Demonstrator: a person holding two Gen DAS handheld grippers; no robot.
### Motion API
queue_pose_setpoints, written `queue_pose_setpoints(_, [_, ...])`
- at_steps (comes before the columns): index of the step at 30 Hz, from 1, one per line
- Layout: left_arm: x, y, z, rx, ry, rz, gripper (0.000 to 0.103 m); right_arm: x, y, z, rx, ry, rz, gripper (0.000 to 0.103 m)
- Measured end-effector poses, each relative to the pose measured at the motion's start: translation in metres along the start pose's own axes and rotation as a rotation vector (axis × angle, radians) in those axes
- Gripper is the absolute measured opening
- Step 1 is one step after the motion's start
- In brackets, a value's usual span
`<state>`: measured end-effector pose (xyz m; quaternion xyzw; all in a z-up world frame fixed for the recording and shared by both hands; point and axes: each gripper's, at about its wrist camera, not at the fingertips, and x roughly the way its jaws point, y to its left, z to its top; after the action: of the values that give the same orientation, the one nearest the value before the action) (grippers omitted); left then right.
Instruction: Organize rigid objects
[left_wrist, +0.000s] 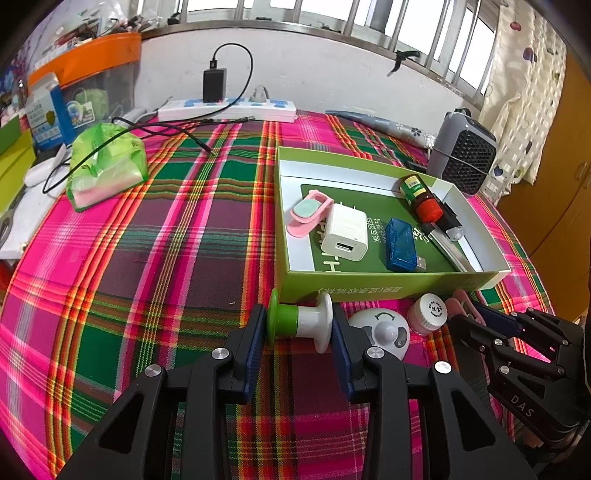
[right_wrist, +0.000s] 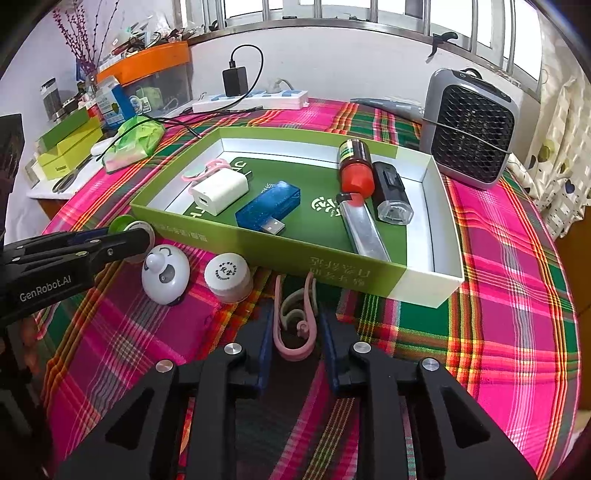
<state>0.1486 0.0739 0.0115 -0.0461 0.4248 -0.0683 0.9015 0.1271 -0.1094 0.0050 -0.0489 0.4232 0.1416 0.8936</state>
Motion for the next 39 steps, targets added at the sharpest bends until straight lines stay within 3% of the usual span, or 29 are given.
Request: queue_pose_setpoints(39, [-0.034, -0.005, 0.017, 0.010, -0.063, -0.007, 0.033, -0.032, -0.008, 0.006, 0.015, -0.064, 0.016, 0.025])
